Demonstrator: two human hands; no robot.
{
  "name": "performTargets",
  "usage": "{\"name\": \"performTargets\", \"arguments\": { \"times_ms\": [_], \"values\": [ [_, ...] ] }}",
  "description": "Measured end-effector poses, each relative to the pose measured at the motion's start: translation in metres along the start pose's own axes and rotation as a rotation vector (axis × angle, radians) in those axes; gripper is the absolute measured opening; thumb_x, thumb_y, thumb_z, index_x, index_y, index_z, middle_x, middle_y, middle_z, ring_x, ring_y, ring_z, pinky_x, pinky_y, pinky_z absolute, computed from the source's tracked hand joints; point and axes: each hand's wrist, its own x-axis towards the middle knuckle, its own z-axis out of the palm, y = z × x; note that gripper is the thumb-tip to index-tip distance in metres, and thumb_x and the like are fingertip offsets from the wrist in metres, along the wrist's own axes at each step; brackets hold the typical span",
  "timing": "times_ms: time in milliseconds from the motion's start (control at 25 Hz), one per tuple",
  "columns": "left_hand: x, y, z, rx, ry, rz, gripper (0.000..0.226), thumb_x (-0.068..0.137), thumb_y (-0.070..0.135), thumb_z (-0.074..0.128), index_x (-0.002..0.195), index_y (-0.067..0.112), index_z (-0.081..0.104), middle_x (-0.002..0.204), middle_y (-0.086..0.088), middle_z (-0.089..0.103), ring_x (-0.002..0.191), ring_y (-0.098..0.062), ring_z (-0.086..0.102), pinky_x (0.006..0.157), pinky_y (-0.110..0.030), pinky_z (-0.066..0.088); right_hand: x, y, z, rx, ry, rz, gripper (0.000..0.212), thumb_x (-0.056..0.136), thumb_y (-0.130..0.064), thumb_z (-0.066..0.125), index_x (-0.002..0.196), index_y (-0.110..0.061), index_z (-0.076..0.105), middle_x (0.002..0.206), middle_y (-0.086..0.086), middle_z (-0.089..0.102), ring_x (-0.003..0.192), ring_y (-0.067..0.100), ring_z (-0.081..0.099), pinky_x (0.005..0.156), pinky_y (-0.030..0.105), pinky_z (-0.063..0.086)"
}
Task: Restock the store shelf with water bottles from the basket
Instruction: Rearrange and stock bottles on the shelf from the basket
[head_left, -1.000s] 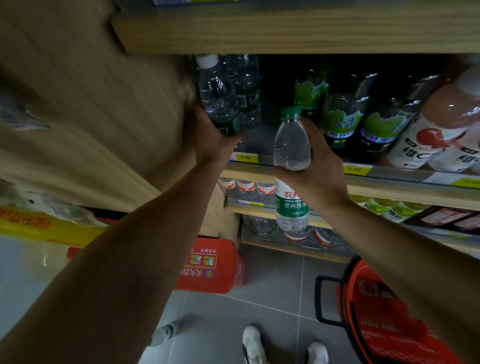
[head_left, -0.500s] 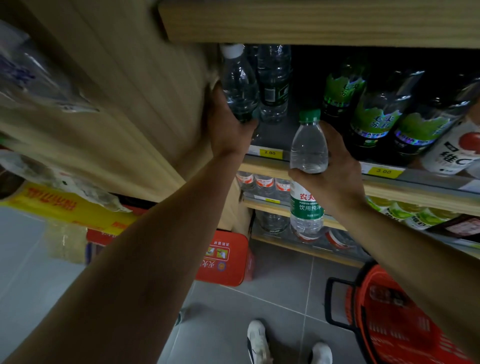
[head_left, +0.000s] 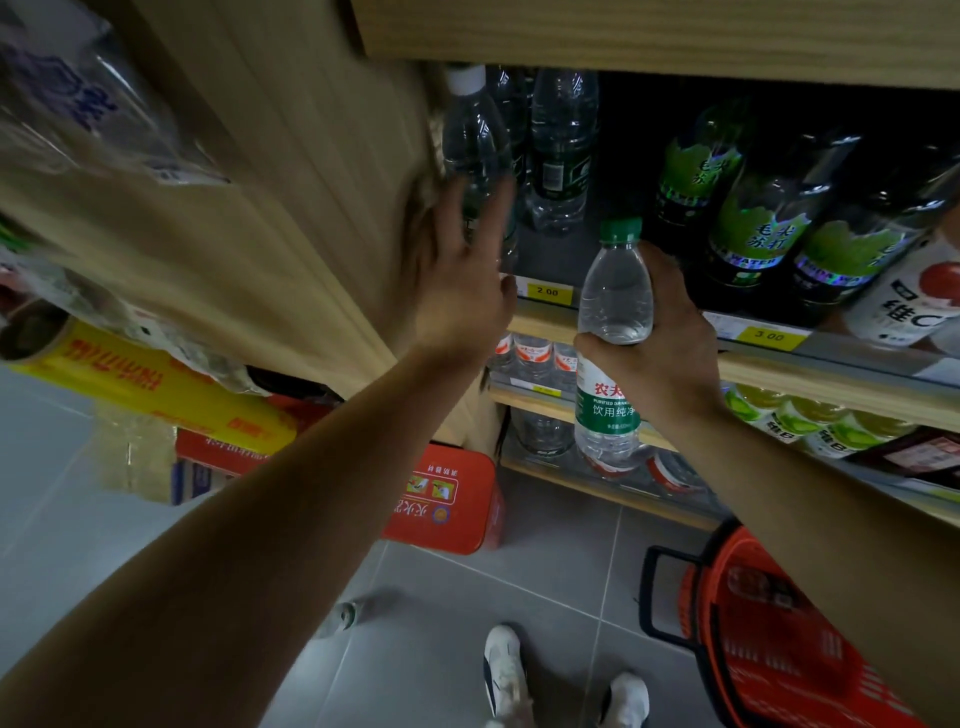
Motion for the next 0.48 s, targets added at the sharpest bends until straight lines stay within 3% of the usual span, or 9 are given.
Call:
{"name": "performTargets", "arguments": {
  "times_ms": [80, 160, 240, 320, 400, 480],
  "values": [
    [0.009, 0.001, -0.007, 0.315, -0.057, 0.326, 0.082, 0.081, 0.021, 0.065, 0.152, 0.037, 0.027, 0.163, -0.012, 0.016, 0.147, -0.041, 0.019, 0.114, -0.057, 0.028, -0.002, 0.0, 0.003, -0.013, -0.015, 0.0, 0.092, 0.069, -0.038, 0.082, 0.147, -0.037, 0.033, 0.136, -0.003, 0.057, 0.121, 0.02, 0.057, 0.088, 0.02, 0.041],
    [0.026, -0.01, -0.005, 0.483, -0.223, 0.463, 0.08, 0.086, 0.028, 0.059, 0.153, 0.038, 0.017, 0.165, -0.011, -0.003, 0.15, -0.041, 0.001, 0.116, -0.064, 0.014, -0.004, -0.002, 0.006, -0.005, -0.019, -0.001, 0.093, 0.068, -0.04, 0.082, 0.147, -0.037, 0.033, 0.135, -0.003, 0.059, 0.118, 0.023, 0.059, 0.09, 0.026, 0.047],
    [0.03, -0.022, -0.003, 0.552, -0.338, 0.483, 0.08, 0.089, 0.029, 0.056, 0.155, 0.036, 0.011, 0.164, -0.009, -0.015, 0.149, -0.042, -0.011, 0.117, -0.065, 0.008, -0.008, -0.003, 0.008, 0.027, -0.004, -0.001, 0.094, 0.066, -0.044, 0.081, 0.146, -0.036, 0.034, 0.131, -0.003, 0.062, 0.115, 0.023, 0.062, 0.091, 0.035, 0.053],
    [0.018, -0.029, 0.003, 0.554, -0.378, 0.453, 0.079, 0.089, 0.027, 0.055, 0.155, 0.033, 0.013, 0.164, -0.009, -0.015, 0.149, -0.043, -0.011, 0.117, -0.063, 0.008, -0.011, -0.003, 0.011, 0.033, 0.004, -0.005, 0.092, 0.067, -0.043, 0.081, 0.146, -0.035, 0.035, 0.131, -0.003, 0.062, 0.113, 0.024, 0.062, 0.09, 0.039, 0.054],
    [0.0, -0.033, 0.011, 0.467, -0.386, 0.37, 0.074, 0.089, 0.026, 0.057, 0.154, 0.032, 0.022, 0.165, -0.01, -0.003, 0.148, -0.045, 0.001, 0.118, -0.06, 0.013, -0.012, 0.0, 0.013, 0.008, 0.008, -0.013, 0.091, 0.068, -0.039, 0.082, 0.146, -0.034, 0.036, 0.133, -0.002, 0.061, 0.114, 0.025, 0.062, 0.089, 0.038, 0.053],
    [-0.016, -0.032, 0.018, 0.325, -0.366, 0.224, 0.073, 0.088, 0.028, 0.064, 0.151, 0.035, 0.029, 0.162, -0.01, 0.012, 0.145, -0.044, 0.016, 0.115, -0.055, 0.028, -0.012, 0.0, 0.013, -0.005, 0.02, 0.005, 0.091, 0.068, -0.037, 0.083, 0.146, -0.035, 0.036, 0.136, -0.003, 0.059, 0.116, 0.024, 0.06, 0.089, 0.035, 0.052]
  ]
}}
